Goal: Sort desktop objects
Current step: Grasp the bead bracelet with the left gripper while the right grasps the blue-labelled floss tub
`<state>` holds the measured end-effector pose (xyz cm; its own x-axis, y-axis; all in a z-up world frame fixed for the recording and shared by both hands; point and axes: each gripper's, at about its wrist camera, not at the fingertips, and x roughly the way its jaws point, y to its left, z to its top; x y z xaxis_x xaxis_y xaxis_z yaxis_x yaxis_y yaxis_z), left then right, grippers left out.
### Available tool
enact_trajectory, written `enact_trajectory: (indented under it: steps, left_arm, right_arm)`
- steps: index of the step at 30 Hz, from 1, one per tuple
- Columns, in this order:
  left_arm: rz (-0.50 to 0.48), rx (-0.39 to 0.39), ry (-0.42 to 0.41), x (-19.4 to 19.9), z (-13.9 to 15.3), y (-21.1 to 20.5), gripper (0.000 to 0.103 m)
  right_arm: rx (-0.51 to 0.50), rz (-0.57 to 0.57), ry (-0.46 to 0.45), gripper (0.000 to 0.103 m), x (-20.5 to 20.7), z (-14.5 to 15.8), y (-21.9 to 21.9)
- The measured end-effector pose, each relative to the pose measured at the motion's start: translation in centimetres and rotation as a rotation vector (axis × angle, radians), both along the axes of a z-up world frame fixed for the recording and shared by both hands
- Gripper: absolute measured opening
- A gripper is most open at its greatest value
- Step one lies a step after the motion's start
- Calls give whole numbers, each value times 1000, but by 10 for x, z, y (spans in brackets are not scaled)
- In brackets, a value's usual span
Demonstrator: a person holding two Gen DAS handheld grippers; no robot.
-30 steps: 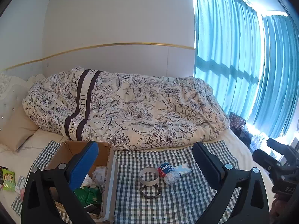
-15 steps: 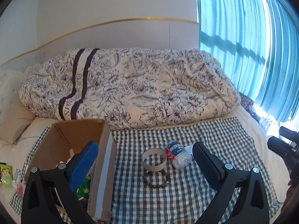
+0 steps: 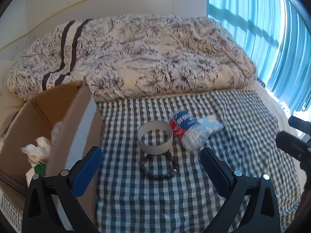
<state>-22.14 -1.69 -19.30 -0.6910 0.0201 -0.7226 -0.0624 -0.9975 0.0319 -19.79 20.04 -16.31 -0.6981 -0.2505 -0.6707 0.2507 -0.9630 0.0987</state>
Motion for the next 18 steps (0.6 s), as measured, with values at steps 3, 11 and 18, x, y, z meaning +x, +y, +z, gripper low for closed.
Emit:
enact_trajectory:
  steps: [3, 11, 18]
  left_arm:
    - [-8, 11, -47, -8, -23, 0, 103]
    - [-10, 19, -146, -30, -76, -3, 103]
    - [-16, 40, -200, -50, -111, -4, 103]
  right_arm:
    - [-2, 13, -19, 103, -10, -12, -3]
    - [-28, 30, -102, 90, -43, -46, -7]
    - [-43, 67, -156, 82, -68, -70, -24]
